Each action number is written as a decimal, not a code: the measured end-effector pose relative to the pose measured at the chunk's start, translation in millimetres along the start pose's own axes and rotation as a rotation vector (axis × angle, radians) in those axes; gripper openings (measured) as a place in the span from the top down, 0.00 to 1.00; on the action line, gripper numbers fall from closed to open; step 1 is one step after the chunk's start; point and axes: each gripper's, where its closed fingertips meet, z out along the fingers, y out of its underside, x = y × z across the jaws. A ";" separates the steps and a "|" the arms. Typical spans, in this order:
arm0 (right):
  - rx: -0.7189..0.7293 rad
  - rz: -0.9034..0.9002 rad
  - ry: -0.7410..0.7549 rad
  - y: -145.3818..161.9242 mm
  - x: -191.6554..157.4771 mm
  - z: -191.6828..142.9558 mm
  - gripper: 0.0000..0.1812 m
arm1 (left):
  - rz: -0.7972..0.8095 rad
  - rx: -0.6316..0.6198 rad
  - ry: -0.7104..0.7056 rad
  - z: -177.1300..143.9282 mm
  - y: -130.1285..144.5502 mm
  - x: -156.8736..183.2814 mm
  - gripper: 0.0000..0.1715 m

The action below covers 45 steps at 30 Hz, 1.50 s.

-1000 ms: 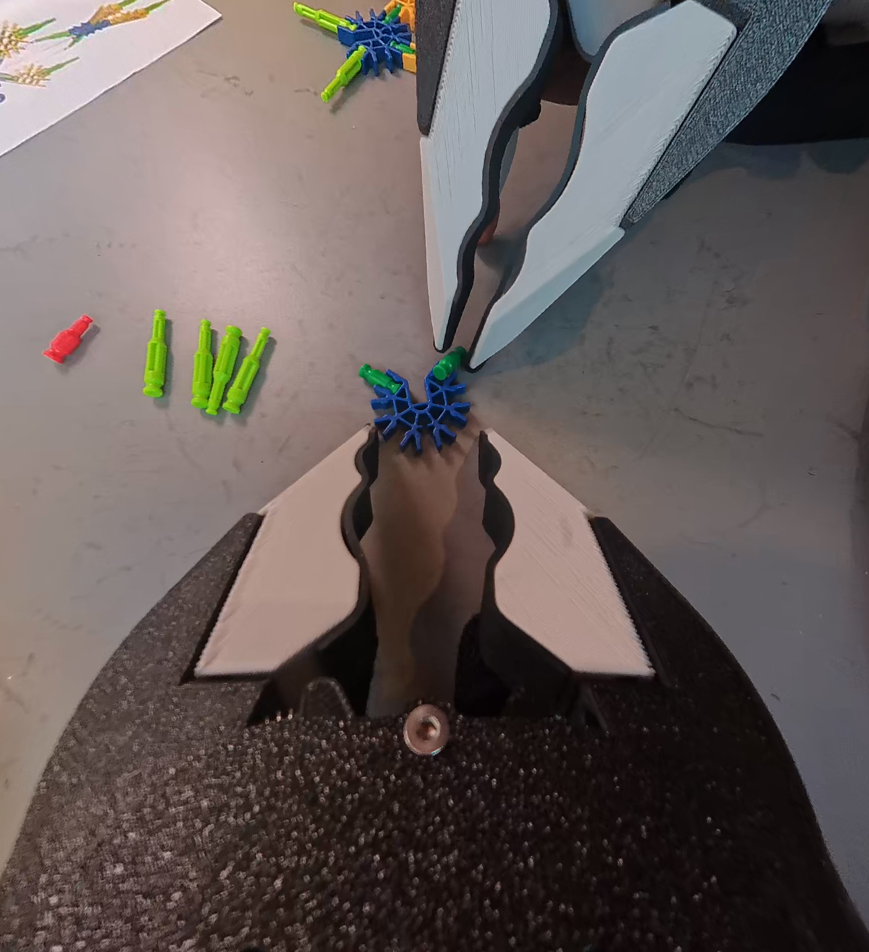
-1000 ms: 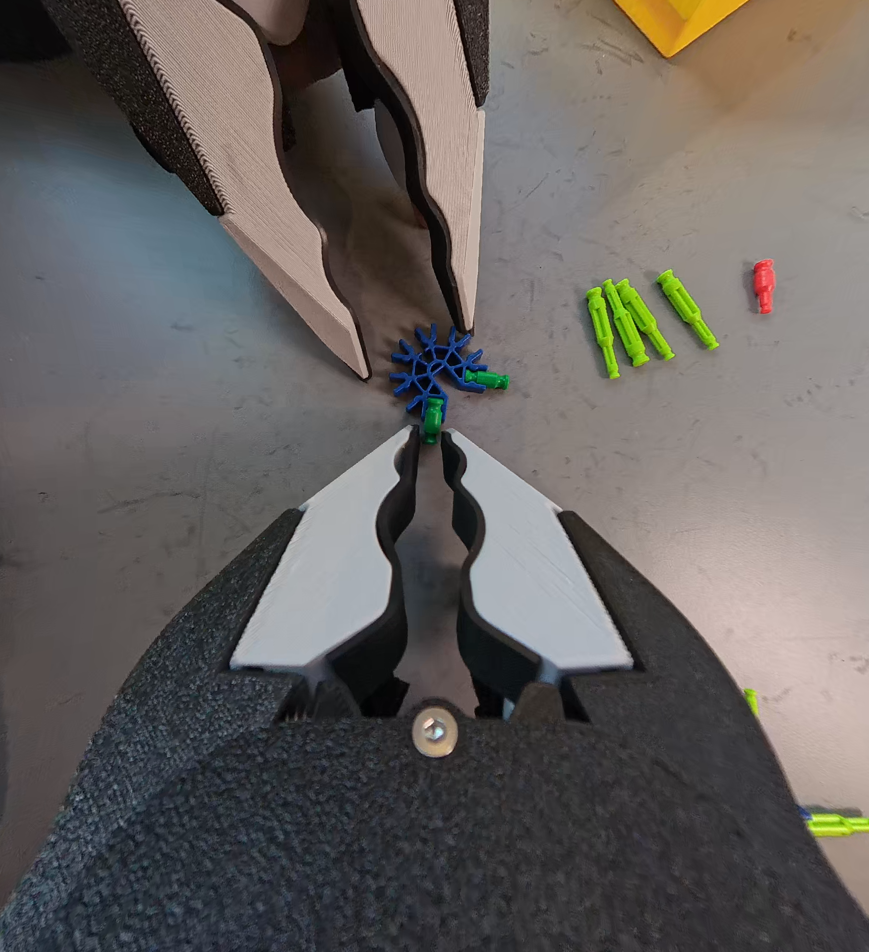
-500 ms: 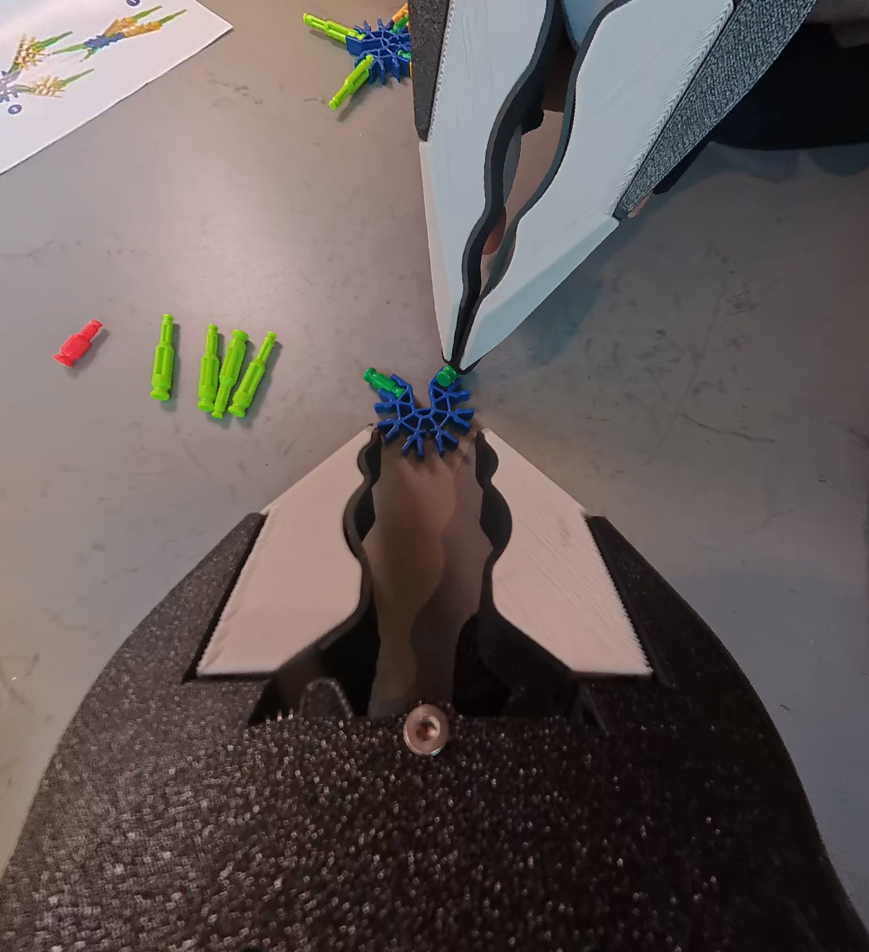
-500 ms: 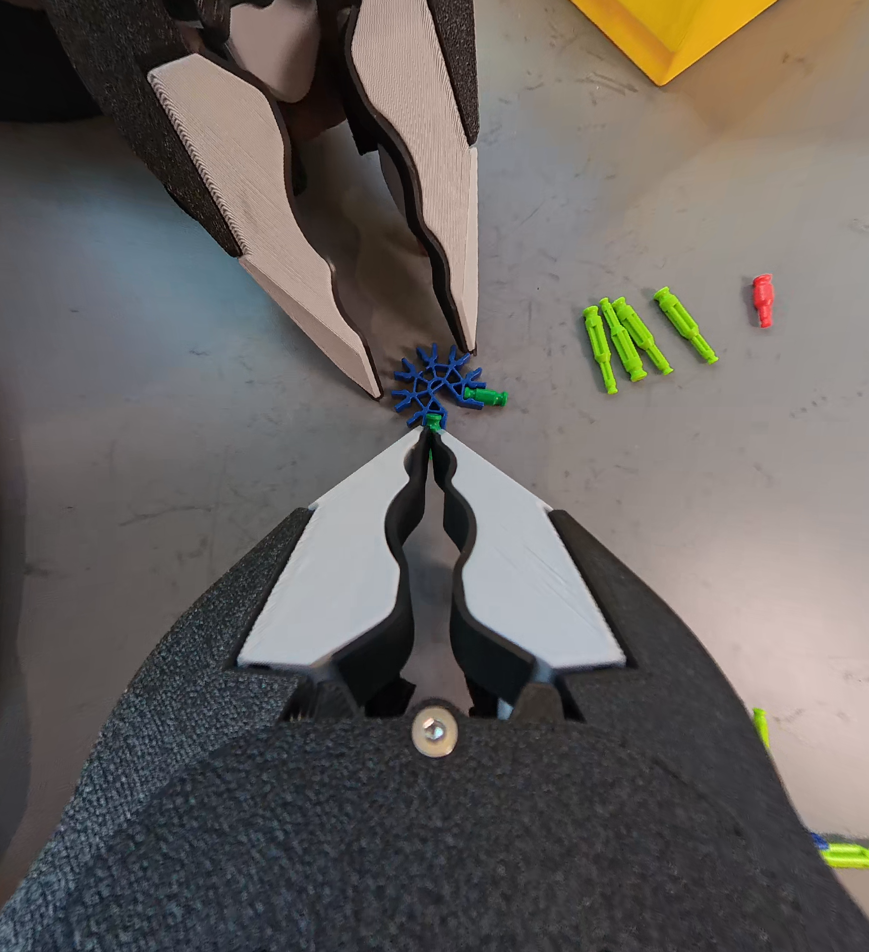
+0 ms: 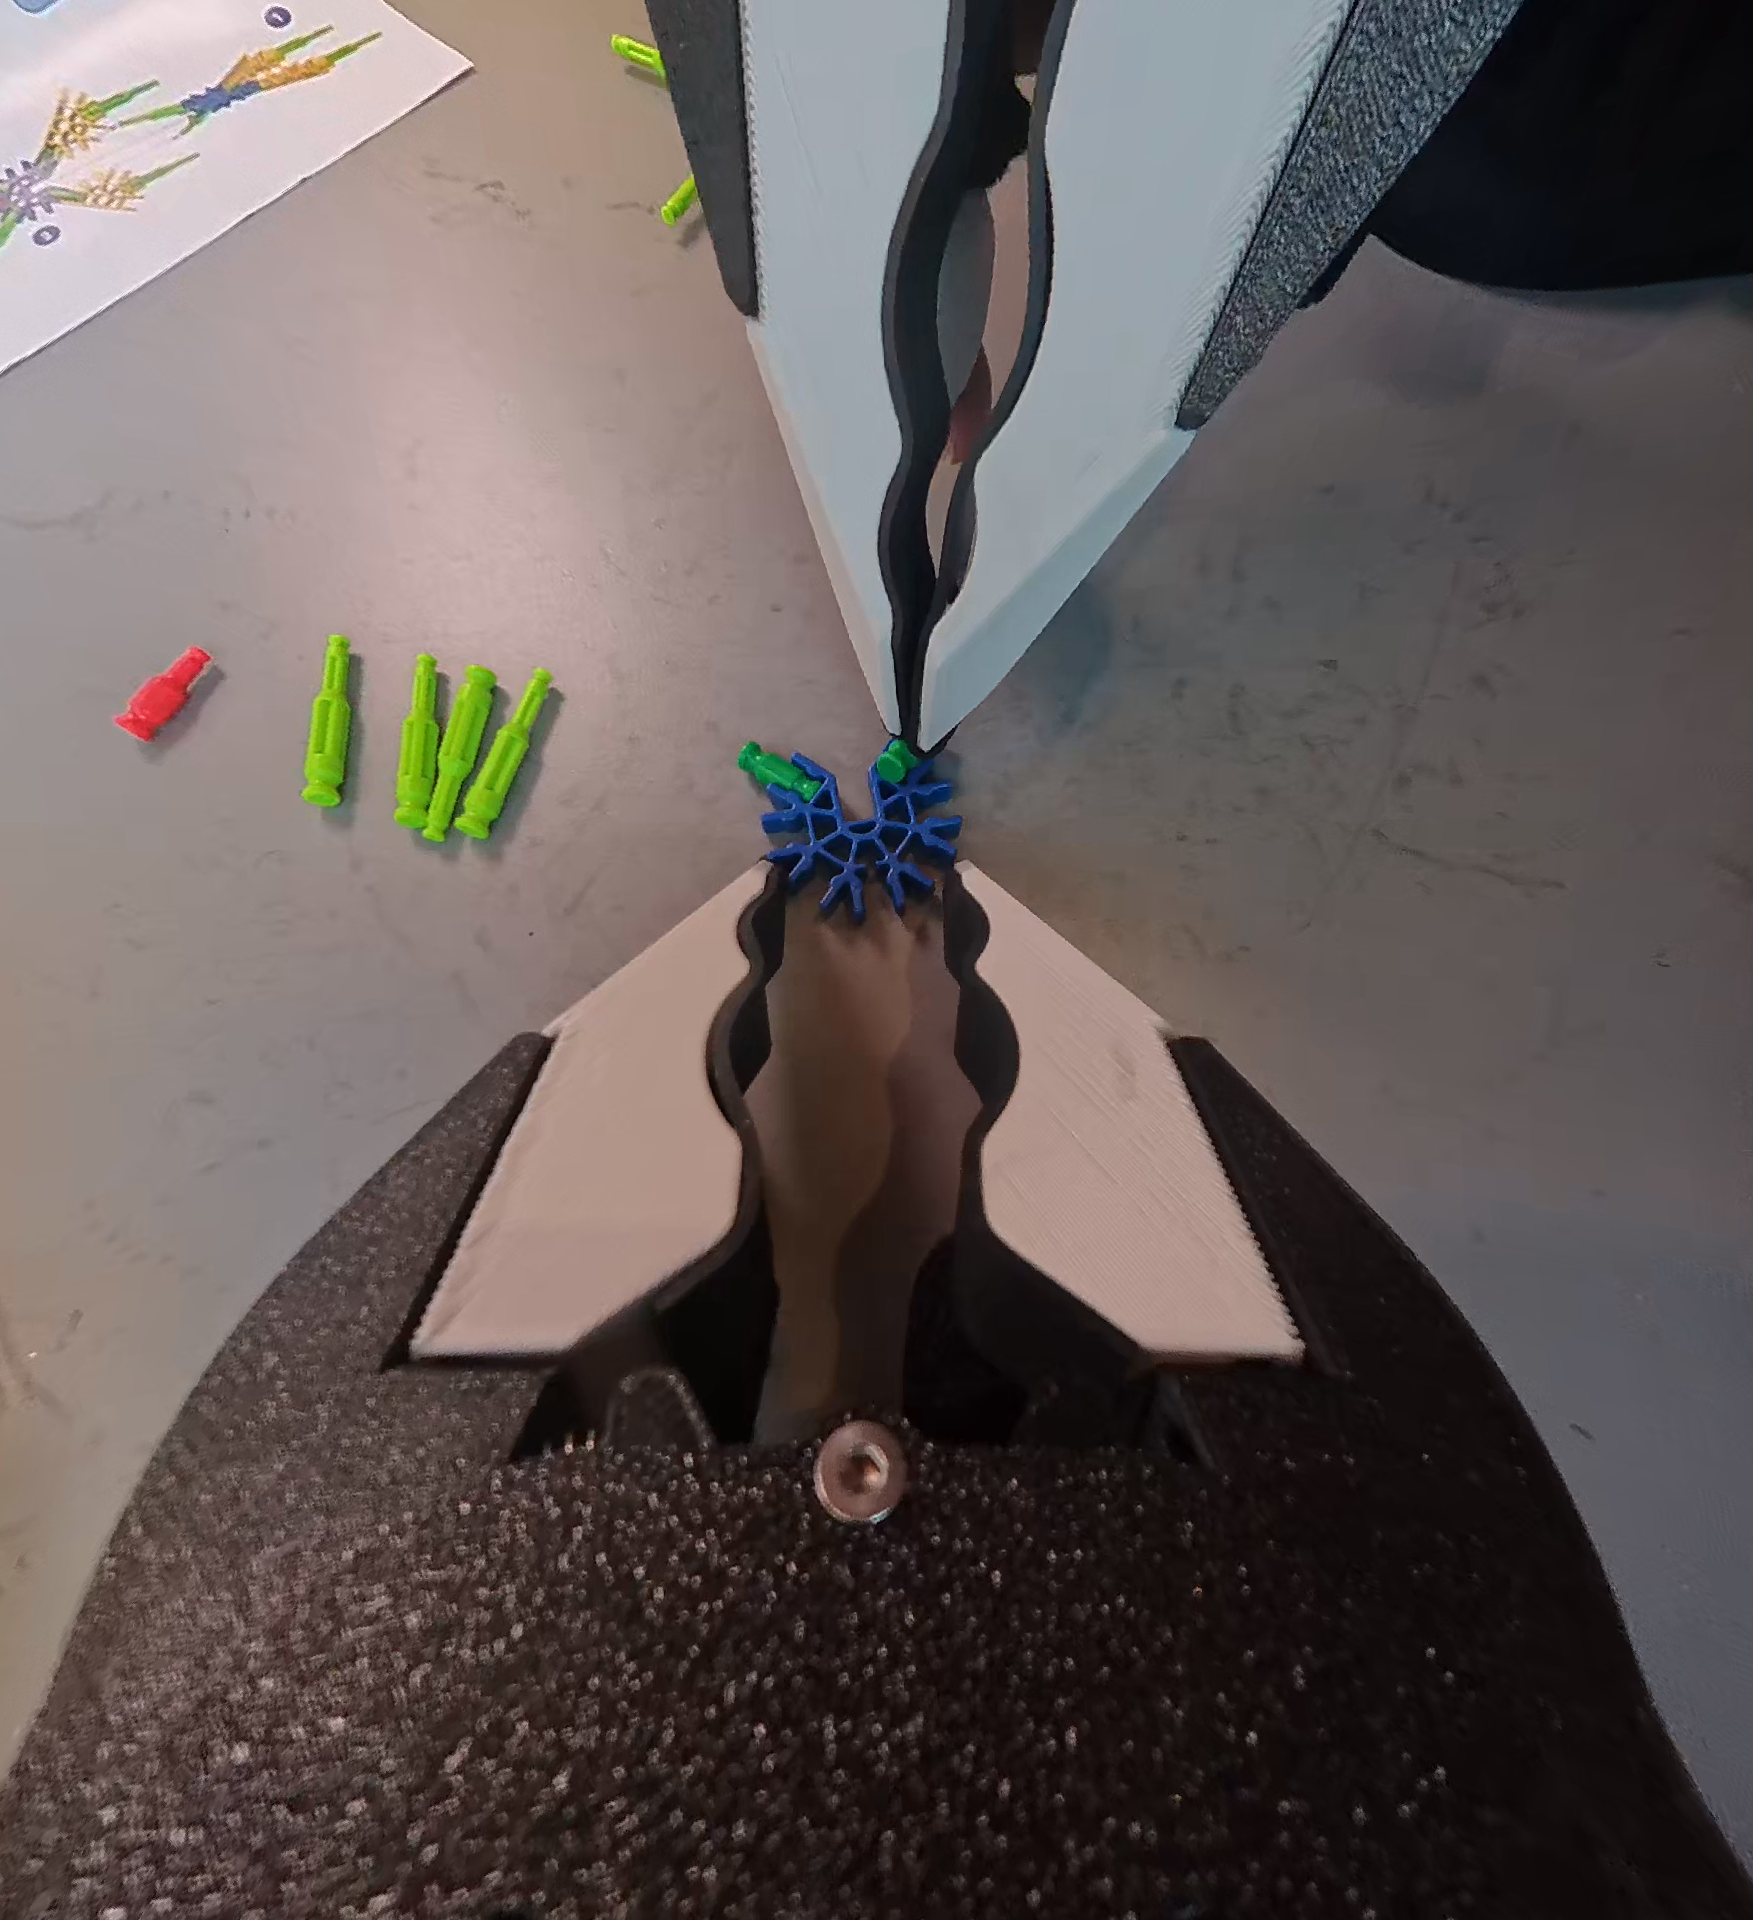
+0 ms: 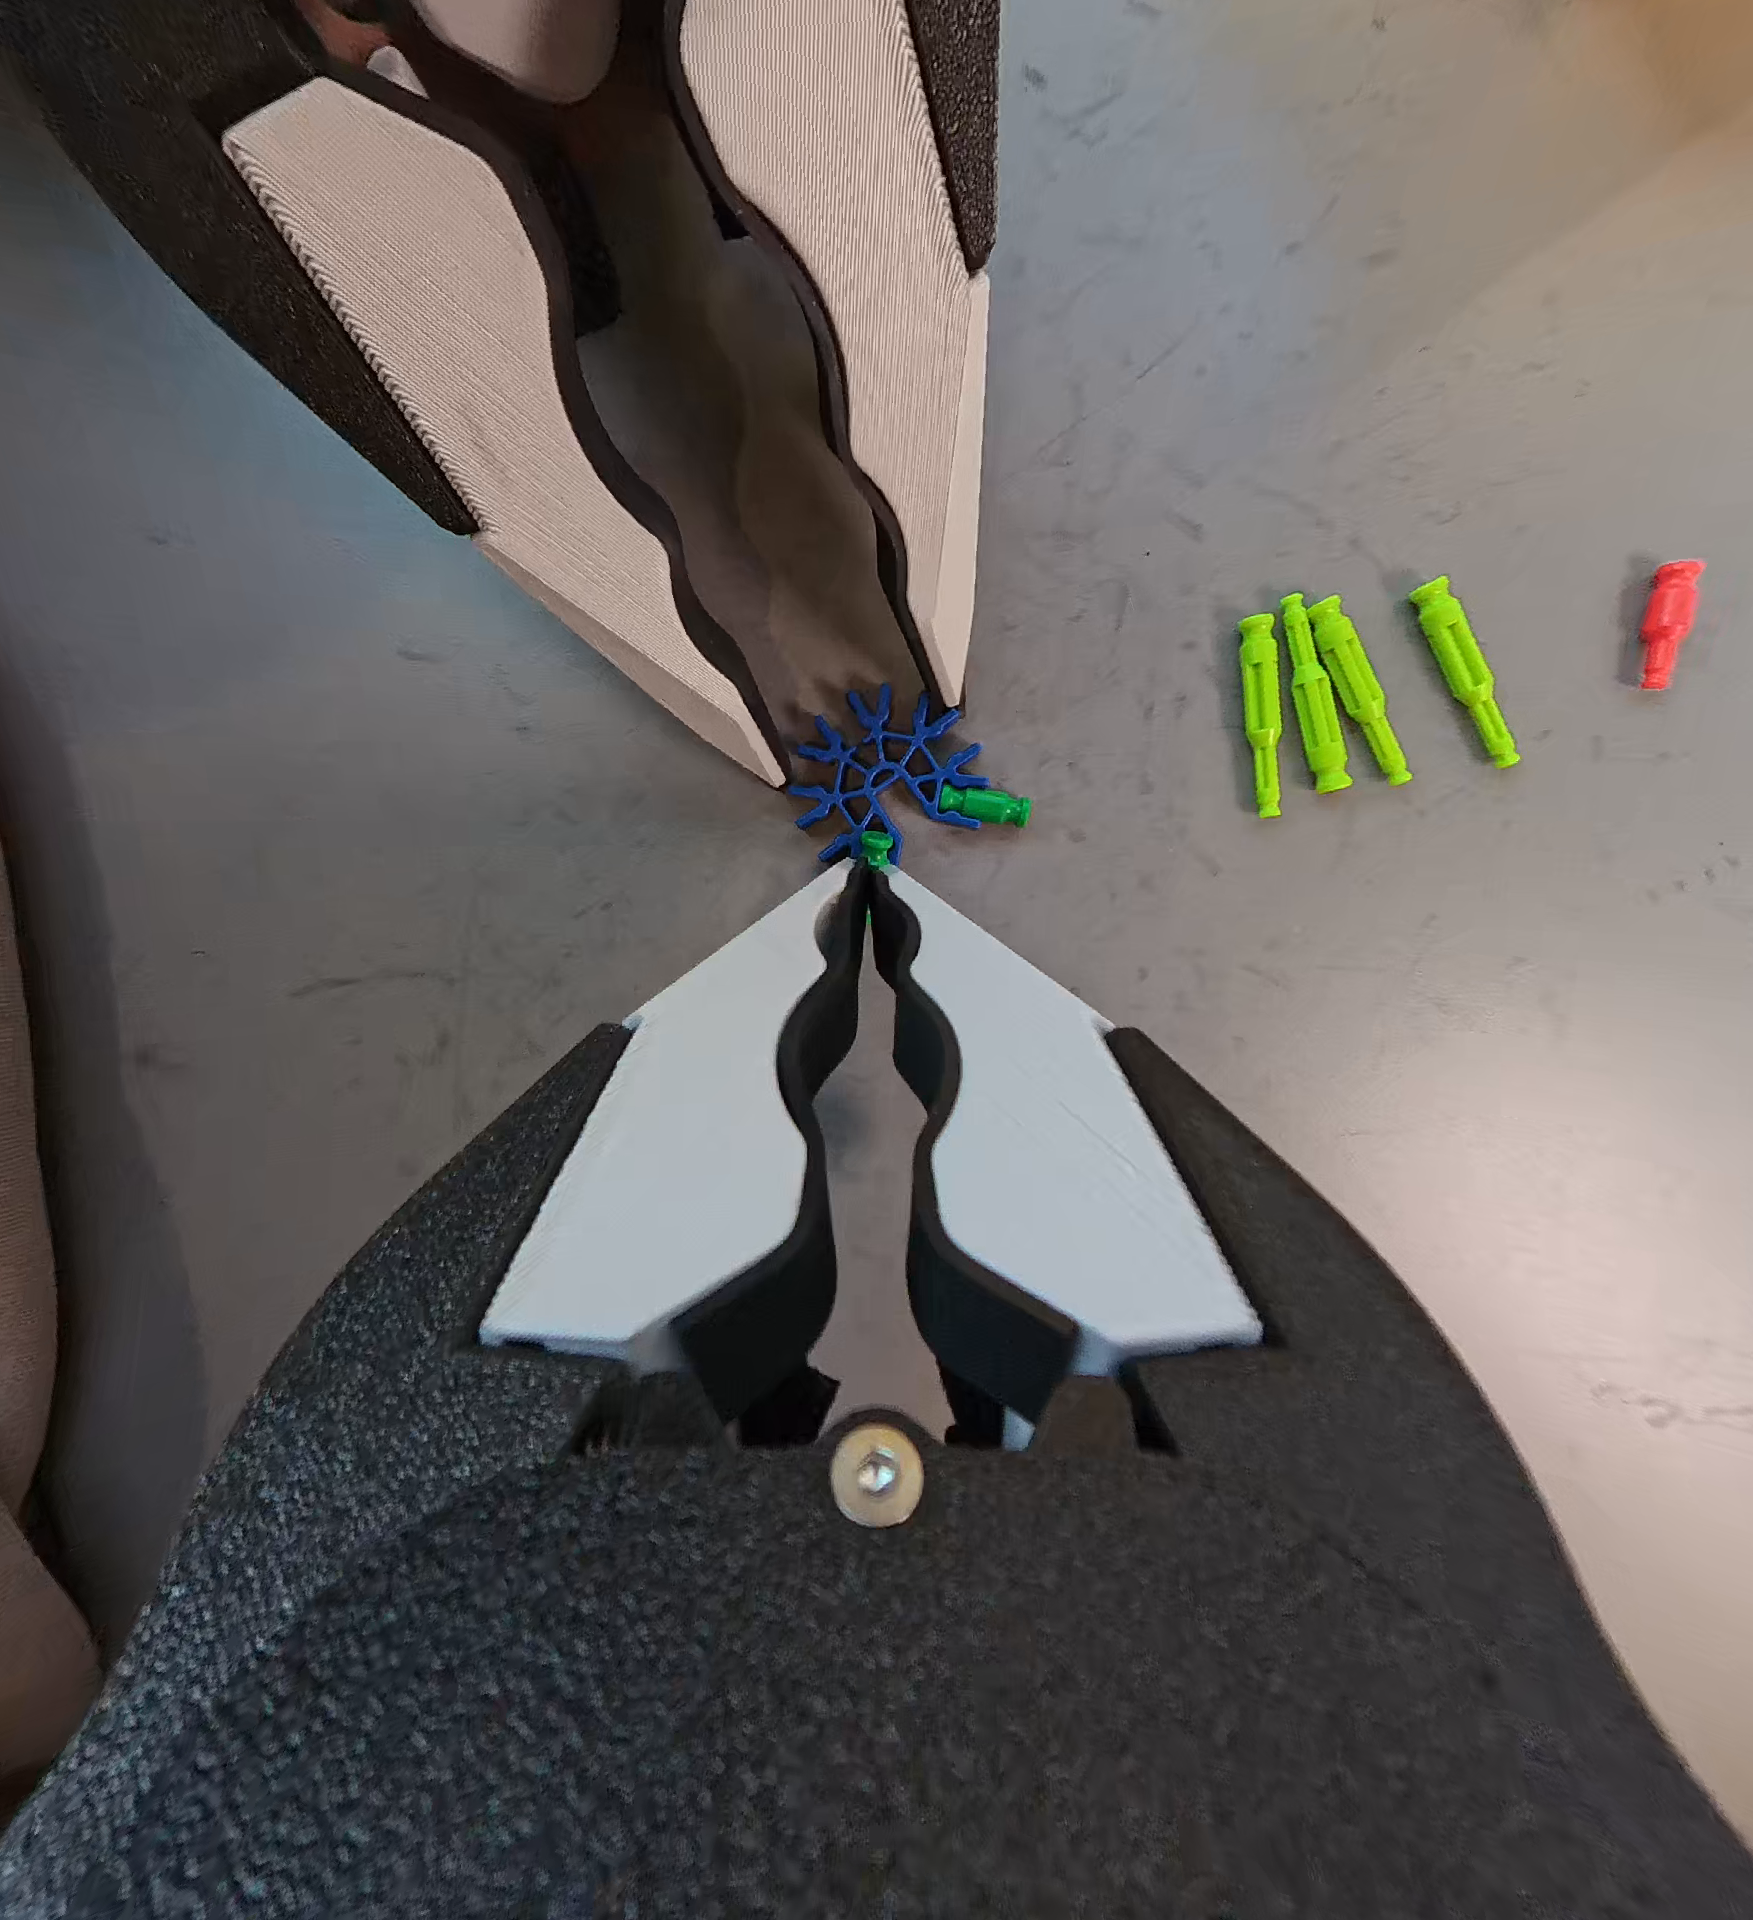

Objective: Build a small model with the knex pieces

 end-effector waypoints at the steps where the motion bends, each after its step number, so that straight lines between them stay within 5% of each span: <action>1: -0.002 0.004 -0.004 0.2 -0.1 0.0 1.00 | 0.002 0.001 -0.002 -0.2 0.1 0.1 0.83; 33: 0.069 0.044 -0.008 -0.1 1.0 -1.4 1.00 | 0.007 0.014 -0.035 -4.6 0.3 -5.0 0.81; 45: 0.168 0.037 0.056 -2.1 20.0 -29.3 0.98 | -0.008 0.008 -0.025 -4.1 1.4 -5.7 0.81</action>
